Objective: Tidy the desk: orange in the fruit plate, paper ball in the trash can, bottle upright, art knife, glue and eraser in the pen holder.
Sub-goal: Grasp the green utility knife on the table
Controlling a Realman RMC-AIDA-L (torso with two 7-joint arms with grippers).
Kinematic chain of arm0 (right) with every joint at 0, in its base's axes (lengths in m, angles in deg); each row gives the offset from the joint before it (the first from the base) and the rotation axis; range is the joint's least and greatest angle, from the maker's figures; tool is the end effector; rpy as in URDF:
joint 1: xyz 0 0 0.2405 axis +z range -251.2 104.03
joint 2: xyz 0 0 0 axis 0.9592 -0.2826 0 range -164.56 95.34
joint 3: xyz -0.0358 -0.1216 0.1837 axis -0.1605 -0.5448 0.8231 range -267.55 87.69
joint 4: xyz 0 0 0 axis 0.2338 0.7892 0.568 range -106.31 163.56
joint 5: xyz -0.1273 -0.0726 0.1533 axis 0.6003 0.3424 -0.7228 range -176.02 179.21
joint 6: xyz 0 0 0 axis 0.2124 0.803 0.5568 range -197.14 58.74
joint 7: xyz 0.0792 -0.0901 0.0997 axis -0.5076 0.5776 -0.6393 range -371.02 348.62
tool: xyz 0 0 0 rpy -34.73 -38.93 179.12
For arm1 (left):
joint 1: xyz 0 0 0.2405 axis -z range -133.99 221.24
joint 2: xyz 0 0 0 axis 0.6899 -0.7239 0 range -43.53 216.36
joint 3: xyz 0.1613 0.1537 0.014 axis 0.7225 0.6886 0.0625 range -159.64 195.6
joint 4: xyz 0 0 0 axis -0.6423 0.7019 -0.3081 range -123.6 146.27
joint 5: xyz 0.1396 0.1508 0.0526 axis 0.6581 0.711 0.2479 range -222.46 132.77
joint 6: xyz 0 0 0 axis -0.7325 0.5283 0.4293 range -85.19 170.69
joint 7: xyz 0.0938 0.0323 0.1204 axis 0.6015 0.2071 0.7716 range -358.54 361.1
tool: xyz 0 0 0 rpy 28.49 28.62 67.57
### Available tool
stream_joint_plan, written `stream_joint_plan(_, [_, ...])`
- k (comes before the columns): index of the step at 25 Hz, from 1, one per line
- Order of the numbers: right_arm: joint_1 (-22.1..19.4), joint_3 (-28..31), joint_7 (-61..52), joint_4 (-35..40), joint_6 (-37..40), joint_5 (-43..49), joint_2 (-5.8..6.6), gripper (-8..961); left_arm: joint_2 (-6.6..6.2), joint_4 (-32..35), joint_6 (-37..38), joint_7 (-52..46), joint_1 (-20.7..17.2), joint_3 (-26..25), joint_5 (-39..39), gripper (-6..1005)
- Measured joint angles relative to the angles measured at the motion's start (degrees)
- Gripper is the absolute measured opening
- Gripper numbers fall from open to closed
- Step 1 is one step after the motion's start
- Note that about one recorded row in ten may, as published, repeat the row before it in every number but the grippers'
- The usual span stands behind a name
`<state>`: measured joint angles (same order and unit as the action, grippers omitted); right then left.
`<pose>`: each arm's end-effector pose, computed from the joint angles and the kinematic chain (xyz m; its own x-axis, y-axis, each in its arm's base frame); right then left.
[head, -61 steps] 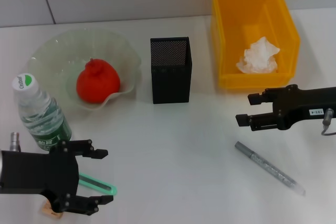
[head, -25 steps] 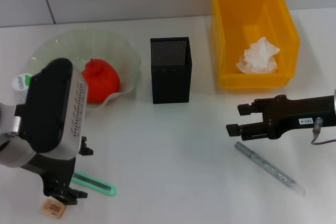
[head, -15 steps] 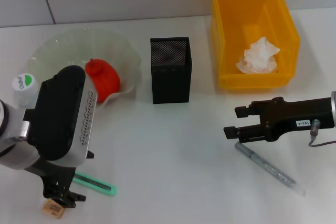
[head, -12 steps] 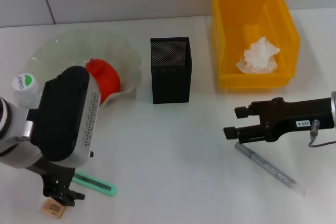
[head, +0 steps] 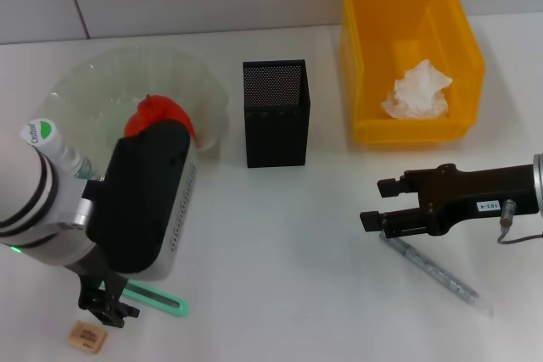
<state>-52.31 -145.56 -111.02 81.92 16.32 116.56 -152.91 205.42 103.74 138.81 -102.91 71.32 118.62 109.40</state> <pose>0.2489 0.3068 0.0136 0.7716 -0.5408 -0.3348 -0.6070 -0.7834 -0.1334 -0.1440 0.2851 -0.0219 0.7347 -0.3183 -0.5991 -0.3392 -0.9371 0.0819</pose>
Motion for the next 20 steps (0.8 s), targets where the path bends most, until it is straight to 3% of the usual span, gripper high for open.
stream_joint_plan(8, [0.06,0.01,0.05,-0.47,0.0,-0.11,-0.16,766,0.09,-0.91,0.2,0.74,1.48,3.68,2.44,824])
stream_joint_plan(20, [0.72,-0.09,0.07,-1.28,-0.01,-0.11,-0.52,766,0.08,-3.4,0.5,0.25,3.01,4.43,2.86,825])
